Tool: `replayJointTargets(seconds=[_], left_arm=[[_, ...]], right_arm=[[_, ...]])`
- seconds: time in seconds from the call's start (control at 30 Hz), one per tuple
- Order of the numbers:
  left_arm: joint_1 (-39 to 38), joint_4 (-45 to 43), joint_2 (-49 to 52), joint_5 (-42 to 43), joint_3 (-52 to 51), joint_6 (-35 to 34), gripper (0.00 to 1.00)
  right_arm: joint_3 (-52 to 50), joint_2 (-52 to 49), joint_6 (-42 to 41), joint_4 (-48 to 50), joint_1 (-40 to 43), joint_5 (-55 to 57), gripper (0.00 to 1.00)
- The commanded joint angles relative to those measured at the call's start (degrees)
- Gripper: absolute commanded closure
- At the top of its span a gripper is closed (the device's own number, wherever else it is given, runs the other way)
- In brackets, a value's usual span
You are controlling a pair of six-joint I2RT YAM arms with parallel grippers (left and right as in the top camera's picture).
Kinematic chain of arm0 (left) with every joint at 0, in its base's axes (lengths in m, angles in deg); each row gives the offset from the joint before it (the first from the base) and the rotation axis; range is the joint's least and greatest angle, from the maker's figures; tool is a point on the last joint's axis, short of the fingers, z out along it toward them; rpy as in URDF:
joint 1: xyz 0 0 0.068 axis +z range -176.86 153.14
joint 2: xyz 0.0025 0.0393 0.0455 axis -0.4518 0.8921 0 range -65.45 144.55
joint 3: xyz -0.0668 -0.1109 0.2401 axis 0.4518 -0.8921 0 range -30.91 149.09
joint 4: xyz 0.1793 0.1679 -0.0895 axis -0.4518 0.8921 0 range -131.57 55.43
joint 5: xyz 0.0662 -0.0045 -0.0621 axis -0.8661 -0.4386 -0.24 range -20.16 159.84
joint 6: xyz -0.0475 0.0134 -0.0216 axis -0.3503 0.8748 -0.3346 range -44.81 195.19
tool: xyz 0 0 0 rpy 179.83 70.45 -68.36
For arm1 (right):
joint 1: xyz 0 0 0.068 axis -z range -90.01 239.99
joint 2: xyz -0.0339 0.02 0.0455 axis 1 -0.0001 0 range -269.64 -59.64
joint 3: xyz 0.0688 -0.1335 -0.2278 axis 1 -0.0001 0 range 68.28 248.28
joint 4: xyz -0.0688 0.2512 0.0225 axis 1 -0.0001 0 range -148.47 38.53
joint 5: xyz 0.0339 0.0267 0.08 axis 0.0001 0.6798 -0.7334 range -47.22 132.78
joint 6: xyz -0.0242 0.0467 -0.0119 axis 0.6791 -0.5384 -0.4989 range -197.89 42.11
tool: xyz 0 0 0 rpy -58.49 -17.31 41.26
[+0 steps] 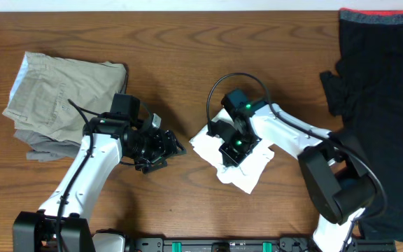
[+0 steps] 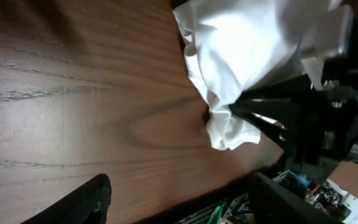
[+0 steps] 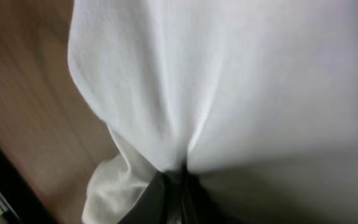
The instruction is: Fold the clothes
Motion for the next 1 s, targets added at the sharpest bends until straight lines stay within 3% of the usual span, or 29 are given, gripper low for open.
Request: replayJointTargets(seconds=[0.0, 0.3, 0.5, 0.67, 0.8, 0.97], left_arm=[[-0.02, 0.26, -0.04, 1.05, 0.11, -0.28, 0.27], [-0.02, -0.22, -0.04, 1.03, 0.11, -1.62, 0.26], [-0.02, -4.61, -0.04, 0.46, 0.11, -3.39, 0.22], [-0.11, -10.05, -0.02, -0.52, 0.11, -6.73, 0.21], [-0.59, -12.83, 0.11, -2.03, 0.11, -7.04, 0.21], [-2.01, -15.72, 1.53, -3.1, 0.11, -8.24, 0.2]], right_arm=[[-0.92, -5.9, -5.62, 4.57, -0.24, 6.75, 0.92], [3.17, -6.36, -18.8, 10.34, 5.18, 6.43, 0.92], [7.89, -5.53, -12.98, 7.67, 6.6, -1.92, 0.89], [9.73, 1.07, -11.02, 4.81, 6.6, -2.56, 0.83], [9.75, 6.78, -16.31, 2.56, 6.6, 6.23, 0.82], [9.62, 7.48, -19.91, 0.5, 6.86, 16.06, 0.89]])
